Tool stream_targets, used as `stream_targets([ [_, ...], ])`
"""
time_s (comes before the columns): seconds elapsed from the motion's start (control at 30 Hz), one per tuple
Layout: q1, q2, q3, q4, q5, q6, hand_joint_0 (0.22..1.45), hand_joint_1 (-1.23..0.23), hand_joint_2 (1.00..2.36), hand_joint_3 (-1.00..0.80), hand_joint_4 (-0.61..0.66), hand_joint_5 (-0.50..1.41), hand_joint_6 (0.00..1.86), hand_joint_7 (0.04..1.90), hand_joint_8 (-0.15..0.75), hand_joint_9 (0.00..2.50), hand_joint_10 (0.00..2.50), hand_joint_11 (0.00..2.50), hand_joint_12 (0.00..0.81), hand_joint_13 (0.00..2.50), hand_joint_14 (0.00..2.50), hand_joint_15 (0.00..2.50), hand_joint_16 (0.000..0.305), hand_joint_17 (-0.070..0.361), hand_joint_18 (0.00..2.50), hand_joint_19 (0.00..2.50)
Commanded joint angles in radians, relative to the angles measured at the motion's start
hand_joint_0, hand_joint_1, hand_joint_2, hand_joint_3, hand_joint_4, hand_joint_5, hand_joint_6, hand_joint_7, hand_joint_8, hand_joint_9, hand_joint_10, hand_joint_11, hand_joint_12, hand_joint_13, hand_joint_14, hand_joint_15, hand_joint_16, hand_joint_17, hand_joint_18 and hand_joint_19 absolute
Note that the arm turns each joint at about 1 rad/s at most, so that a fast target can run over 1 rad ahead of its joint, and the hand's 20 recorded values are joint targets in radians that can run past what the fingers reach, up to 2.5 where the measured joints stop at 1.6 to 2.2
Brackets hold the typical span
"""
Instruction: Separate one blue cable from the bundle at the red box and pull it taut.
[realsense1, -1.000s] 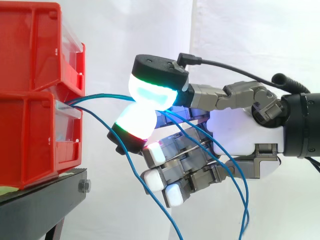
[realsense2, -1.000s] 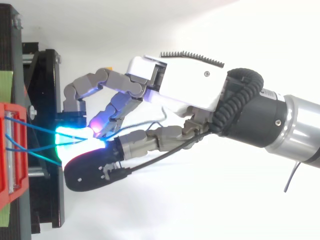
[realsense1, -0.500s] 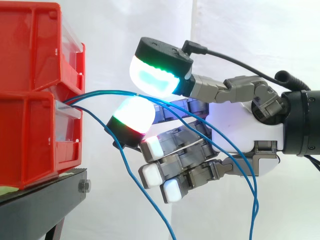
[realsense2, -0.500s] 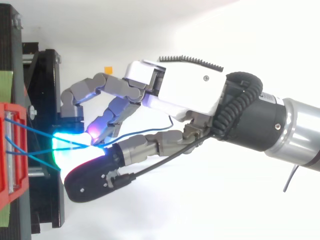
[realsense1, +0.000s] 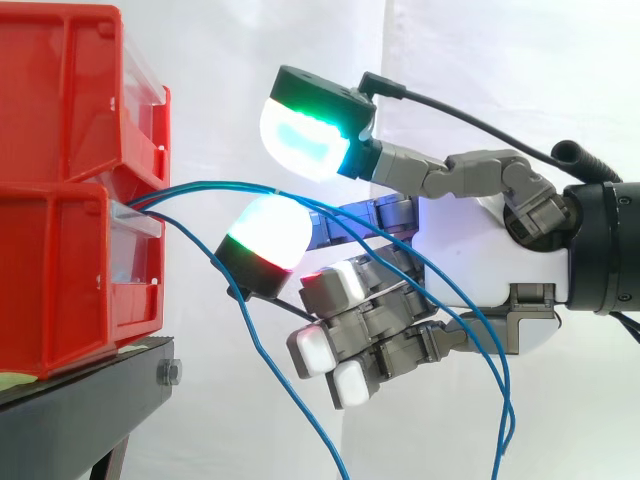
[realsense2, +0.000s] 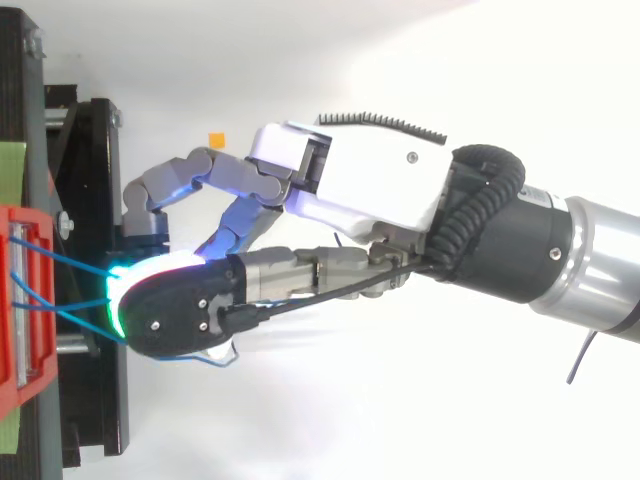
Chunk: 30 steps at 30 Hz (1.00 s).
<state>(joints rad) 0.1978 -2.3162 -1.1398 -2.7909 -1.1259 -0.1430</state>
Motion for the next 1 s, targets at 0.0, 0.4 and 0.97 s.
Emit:
stream_targets([
  [0.0,0.0,0.0,0.0,0.002,0.0,0.0,0.63,-0.38,1.0,-0.5,0.08,-0.15,0.83,1.17,0.326,1.29,0.03,1.06,0.407,1.13,0.03,0.73,0.054,0.122,0.92,0.79],
  [0.4,0.0,0.0,-0.002,0.001,0.0,0.0,0.59,-0.63,1.02,-0.16,0.12,-0.15,0.84,1.28,0.338,1.25,0.03,1.15,0.419,1.12,0.03,0.74,0.056,0.127,0.91,0.78],
  [0.97,0.0,0.0,-0.011,0.008,-0.003,0.014,0.68,-0.85,1.02,-0.27,0.02,-0.2,0.9,1.21,0.305,1.07,0.03,1.17,0.403,1.0,0.03,0.75,0.057,0.128,0.82,0.76],
])
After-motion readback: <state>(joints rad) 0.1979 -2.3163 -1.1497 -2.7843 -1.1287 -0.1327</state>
